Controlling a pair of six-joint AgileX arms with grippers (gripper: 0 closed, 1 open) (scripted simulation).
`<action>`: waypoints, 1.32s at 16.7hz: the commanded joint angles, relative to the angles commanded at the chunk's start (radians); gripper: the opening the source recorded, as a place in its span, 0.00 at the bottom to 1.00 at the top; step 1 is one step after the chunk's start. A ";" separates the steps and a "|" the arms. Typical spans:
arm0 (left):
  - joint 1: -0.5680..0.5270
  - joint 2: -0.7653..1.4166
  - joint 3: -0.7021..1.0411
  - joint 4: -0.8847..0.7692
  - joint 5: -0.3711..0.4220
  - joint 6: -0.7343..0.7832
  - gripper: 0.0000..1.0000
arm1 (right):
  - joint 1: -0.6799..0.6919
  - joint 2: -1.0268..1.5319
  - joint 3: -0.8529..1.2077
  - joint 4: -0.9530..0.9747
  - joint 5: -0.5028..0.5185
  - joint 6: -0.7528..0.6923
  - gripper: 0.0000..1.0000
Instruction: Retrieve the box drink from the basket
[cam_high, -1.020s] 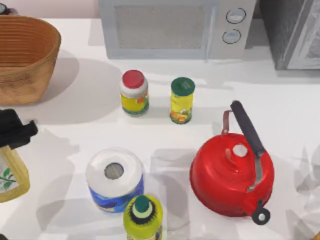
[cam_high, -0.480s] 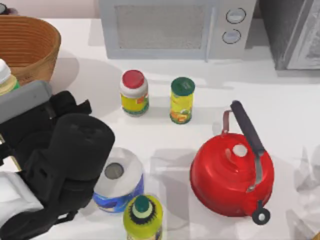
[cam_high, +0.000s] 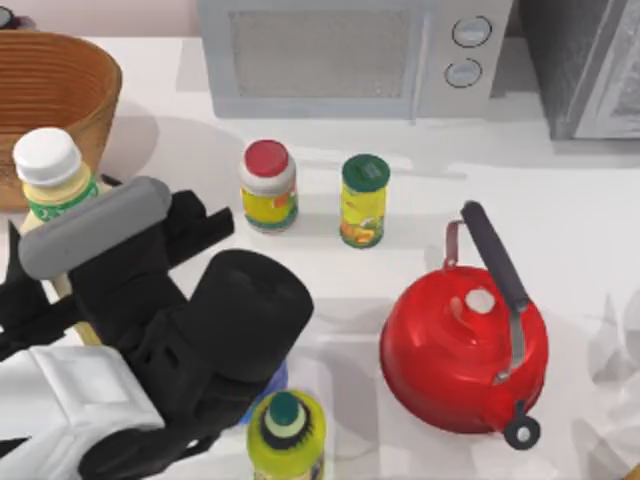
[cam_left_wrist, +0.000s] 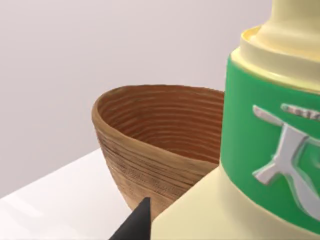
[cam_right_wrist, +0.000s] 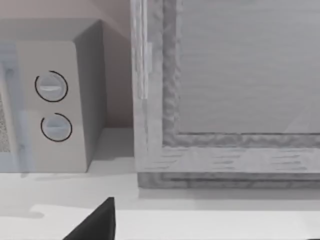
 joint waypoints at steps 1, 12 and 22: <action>0.000 0.000 0.000 0.000 0.000 0.000 0.00 | 0.000 0.000 0.000 0.000 0.000 0.000 1.00; 0.123 0.043 -0.137 0.419 0.055 0.283 0.00 | 0.000 0.000 0.000 0.000 0.000 0.000 1.00; 0.185 0.321 -0.225 1.287 0.165 0.729 0.00 | 0.000 0.000 0.000 0.000 0.000 0.000 1.00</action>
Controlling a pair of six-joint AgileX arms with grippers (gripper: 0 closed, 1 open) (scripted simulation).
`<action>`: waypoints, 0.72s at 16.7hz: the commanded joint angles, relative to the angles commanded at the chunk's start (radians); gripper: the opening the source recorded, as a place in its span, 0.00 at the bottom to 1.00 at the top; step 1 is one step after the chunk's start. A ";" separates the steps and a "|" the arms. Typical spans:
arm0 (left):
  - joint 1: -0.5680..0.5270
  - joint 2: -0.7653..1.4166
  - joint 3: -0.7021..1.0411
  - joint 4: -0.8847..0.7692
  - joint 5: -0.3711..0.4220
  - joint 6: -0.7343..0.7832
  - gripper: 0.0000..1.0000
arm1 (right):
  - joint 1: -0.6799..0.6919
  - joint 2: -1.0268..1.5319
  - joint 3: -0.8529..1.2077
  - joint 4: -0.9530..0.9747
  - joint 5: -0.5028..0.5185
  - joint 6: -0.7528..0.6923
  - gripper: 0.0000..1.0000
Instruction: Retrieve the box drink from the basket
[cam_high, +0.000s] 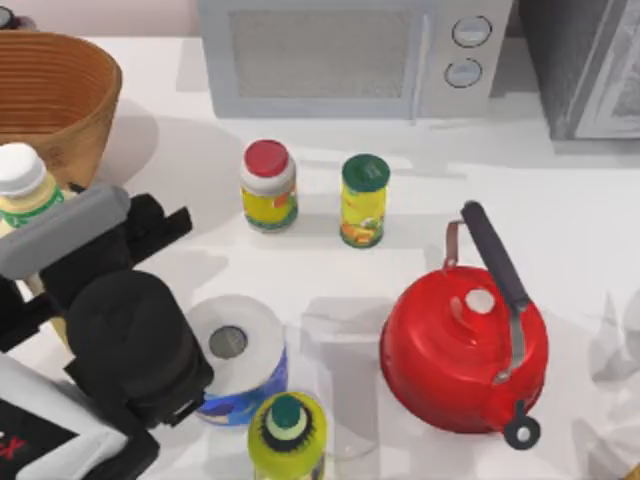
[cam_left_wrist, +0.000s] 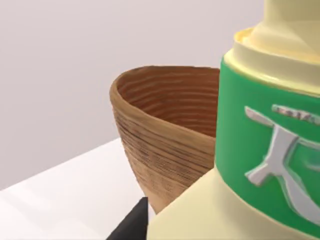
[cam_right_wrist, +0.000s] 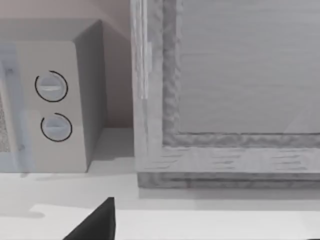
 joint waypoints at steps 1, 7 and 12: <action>-0.003 0.026 0.003 0.043 0.010 0.023 0.00 | 0.000 0.000 0.000 0.000 0.000 0.000 1.00; -0.011 0.071 0.011 0.107 0.025 0.060 0.00 | 0.000 0.000 0.000 0.000 0.000 0.000 1.00; -0.011 0.071 0.011 0.107 0.025 0.060 0.30 | 0.000 0.000 0.000 0.000 0.000 0.000 1.00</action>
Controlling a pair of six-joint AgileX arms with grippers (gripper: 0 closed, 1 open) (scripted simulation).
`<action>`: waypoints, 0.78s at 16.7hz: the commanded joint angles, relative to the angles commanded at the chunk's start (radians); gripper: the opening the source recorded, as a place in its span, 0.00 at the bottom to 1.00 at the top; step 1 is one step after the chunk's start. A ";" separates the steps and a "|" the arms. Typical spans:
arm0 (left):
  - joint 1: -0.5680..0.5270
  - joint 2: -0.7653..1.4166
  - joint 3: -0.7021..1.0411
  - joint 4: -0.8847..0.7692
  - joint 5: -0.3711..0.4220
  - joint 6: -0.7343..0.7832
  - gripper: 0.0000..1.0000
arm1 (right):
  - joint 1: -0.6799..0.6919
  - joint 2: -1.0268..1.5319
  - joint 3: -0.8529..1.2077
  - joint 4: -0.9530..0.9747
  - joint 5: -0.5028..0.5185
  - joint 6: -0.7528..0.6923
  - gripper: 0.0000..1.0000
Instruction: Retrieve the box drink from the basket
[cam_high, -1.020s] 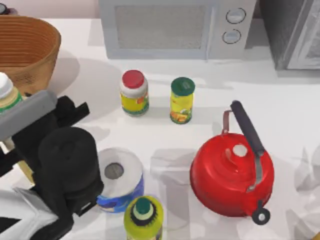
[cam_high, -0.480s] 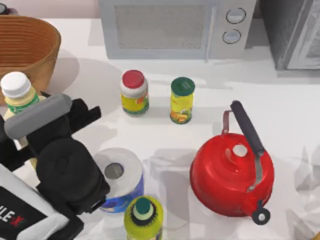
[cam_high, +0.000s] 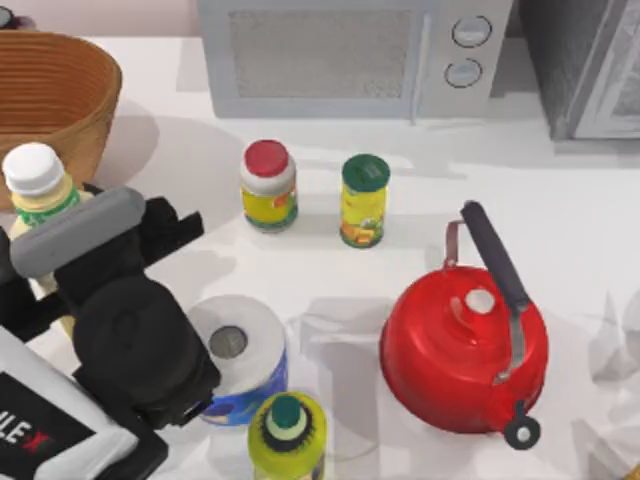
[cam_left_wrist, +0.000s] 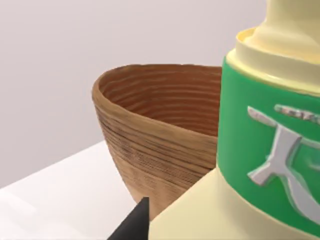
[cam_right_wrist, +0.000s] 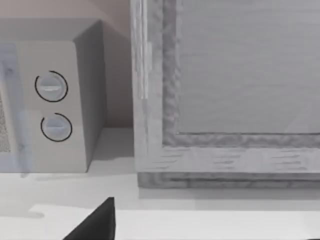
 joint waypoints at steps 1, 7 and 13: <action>0.000 0.000 0.000 0.000 0.000 0.000 0.38 | 0.000 0.000 0.000 0.000 0.000 0.000 1.00; 0.000 0.000 0.000 0.000 0.000 0.000 0.83 | 0.000 0.000 0.000 0.000 0.000 0.000 1.00; 0.000 0.000 0.000 0.000 0.000 0.000 1.00 | 0.000 0.000 0.000 0.000 0.000 0.000 1.00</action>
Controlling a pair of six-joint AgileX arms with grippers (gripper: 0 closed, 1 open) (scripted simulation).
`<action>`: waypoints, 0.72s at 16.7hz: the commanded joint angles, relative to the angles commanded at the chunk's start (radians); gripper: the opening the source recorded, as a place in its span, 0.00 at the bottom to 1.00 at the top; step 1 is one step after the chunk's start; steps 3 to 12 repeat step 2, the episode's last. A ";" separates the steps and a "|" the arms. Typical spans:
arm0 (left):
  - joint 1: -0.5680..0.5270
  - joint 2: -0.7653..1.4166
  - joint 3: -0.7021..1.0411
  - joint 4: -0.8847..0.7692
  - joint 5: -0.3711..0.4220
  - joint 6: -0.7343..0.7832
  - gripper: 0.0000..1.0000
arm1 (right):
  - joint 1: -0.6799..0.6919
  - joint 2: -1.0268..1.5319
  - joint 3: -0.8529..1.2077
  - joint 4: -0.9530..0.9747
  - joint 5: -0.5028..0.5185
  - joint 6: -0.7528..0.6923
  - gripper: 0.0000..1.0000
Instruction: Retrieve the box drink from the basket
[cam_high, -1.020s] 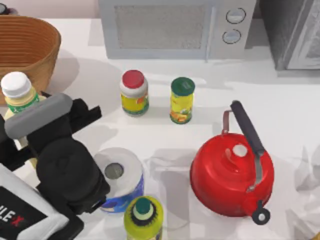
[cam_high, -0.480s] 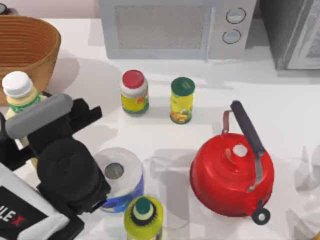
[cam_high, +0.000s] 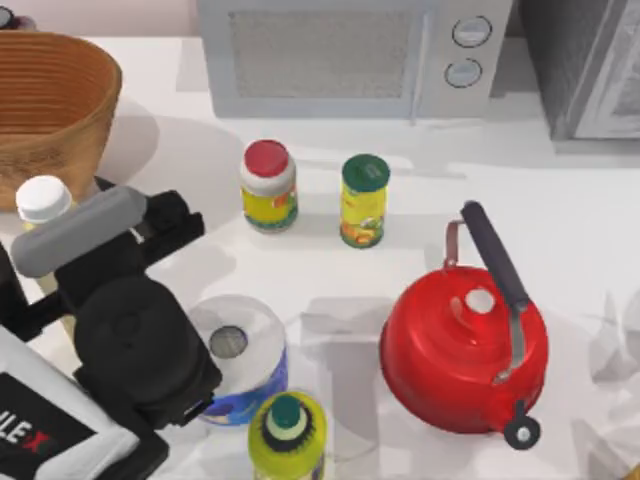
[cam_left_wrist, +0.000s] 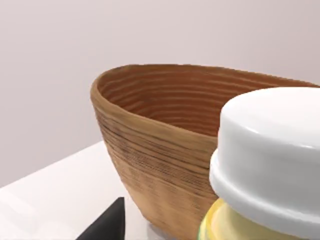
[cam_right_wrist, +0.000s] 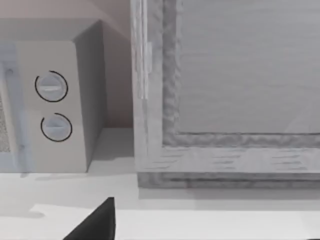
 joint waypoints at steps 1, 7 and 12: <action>0.000 0.000 0.000 0.000 0.000 0.000 1.00 | 0.000 0.000 0.000 0.000 0.000 0.000 1.00; 0.000 0.000 0.000 0.000 0.000 0.000 1.00 | 0.000 0.000 0.000 0.000 0.000 0.000 1.00; 0.000 0.000 0.000 0.000 0.000 0.000 1.00 | 0.000 0.000 0.000 0.000 0.000 0.000 1.00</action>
